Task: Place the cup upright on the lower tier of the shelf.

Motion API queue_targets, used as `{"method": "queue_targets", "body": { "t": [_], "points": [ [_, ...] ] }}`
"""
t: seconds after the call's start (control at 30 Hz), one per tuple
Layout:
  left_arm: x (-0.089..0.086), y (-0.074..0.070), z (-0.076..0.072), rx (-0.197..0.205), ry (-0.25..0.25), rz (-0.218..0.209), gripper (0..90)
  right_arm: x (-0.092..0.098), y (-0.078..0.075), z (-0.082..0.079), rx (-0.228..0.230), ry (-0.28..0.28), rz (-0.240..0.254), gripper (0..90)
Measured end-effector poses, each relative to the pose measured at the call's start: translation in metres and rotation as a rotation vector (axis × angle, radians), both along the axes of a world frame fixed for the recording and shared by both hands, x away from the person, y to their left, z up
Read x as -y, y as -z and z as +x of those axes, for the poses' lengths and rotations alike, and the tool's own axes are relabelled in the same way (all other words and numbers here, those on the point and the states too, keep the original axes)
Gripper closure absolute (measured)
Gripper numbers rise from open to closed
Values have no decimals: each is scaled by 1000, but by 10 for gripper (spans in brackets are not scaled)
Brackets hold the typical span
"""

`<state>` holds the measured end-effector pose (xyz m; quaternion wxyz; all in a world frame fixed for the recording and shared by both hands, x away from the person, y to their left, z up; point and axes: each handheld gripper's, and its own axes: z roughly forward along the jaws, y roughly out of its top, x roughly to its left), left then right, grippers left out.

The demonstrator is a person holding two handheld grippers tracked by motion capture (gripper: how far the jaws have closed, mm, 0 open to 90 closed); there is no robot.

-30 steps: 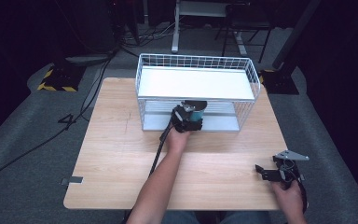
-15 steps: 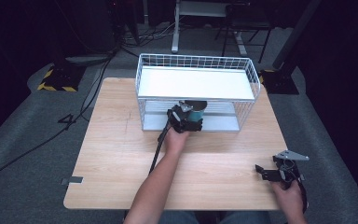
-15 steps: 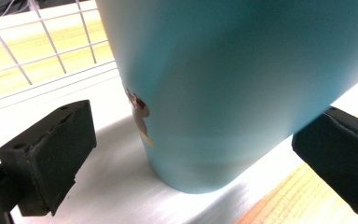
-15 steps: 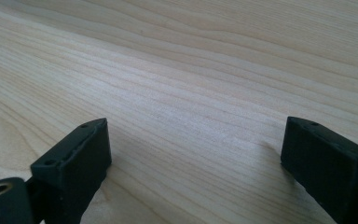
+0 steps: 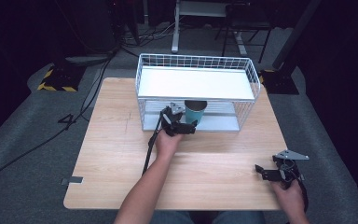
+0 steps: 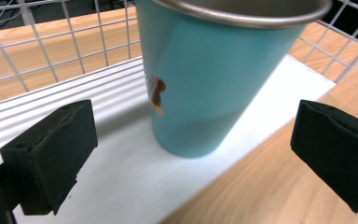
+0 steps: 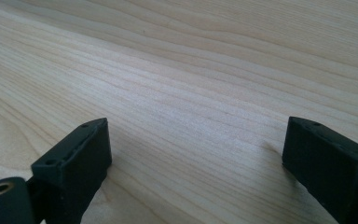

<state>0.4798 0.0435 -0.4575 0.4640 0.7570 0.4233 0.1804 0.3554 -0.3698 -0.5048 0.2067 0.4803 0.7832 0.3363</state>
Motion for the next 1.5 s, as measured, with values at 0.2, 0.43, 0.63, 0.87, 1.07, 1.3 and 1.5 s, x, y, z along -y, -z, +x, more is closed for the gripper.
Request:
{"method": "queue_targets", "body": {
  "t": [0.2, 0.43, 0.63, 0.87, 1.07, 1.3, 1.5],
  "points": [
    [-14, -7, -19, 5, 16, 0, 12, 0, 0, 0, 0, 0, 1, 84],
    [-34, -16, -43, 17, 23, -21, 13, 0, 0, 0, 1, 0, -1, 83],
    [-52, -22, -58, 22, 18, -43, 15, 0, 0, 0, 0, 0, 1, 83],
    [-68, -28, -74, 31, 57, -73, 19, 0, 0, 0, 1, 0, -1, 83],
    [-82, -29, -89, 46, 65, -28, 23, 0, 0, 0, 0, 0, -1, 83],
    [-99, -31, -109, 45, 72, -47, 23, 0, 0, 0, 0, 0, 0, 83],
    [-113, -34, -126, 44, 74, -56, 23, 0, 0, 0, 0, 0, 0, 83]
  ]
}}
